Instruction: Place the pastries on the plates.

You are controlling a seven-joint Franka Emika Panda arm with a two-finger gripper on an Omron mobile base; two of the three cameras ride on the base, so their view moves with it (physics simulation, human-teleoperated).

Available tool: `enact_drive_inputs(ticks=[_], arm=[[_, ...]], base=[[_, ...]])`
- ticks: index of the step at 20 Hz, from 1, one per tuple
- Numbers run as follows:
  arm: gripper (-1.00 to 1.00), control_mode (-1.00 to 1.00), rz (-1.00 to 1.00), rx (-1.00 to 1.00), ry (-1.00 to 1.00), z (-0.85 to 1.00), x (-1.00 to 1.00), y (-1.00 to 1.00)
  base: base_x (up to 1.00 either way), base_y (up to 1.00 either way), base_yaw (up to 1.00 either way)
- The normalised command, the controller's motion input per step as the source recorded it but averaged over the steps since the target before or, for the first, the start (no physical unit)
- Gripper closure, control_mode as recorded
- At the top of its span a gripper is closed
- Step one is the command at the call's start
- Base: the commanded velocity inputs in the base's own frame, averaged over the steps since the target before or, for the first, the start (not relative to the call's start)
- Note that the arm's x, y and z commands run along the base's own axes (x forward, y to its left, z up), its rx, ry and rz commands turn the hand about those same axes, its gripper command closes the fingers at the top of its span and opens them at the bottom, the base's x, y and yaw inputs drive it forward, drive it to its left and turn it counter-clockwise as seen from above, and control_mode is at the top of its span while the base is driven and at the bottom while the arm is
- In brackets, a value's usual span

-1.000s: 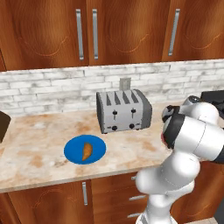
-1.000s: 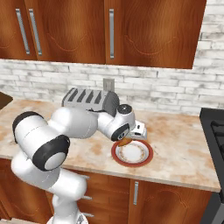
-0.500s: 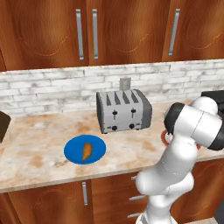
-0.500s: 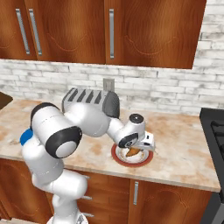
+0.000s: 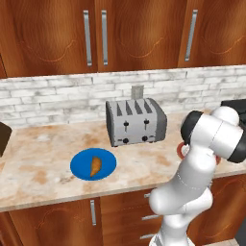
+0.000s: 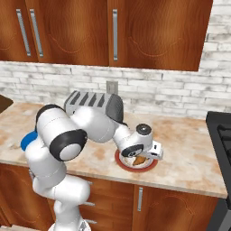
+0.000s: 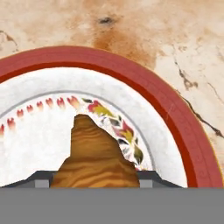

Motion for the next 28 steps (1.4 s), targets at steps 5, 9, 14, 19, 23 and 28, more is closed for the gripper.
enact_drive_inputs(ticks=[5,9,14,19,23,28], arm=[[-1.0,-1.0,0.0,-0.05,-0.08,0.68,-0.1,0.28],[-1.0,-1.0,0.0,0.0,-0.02,0.36,0.03,0.72],[-1.0,-1.0,0.0,-0.05,0.02,-0.62,-0.01,-0.35],[-1.0,-1.0,0.01,-0.02,-0.1,0.12,0.0,-0.05],[-1.0,-1.0,0.02,-0.01,-0.18,1.0,0.0,0.0],[-1.0,-1.0,0.03,0.0,-0.05,1.0,-0.25,0.19]], base=[[0.0,0.0,0.0],[0.0,0.0,0.0],[0.0,0.0,0.0],[0.0,0.0,0.0],[0.0,0.0,0.0],[0.0,0.0,0.0]])
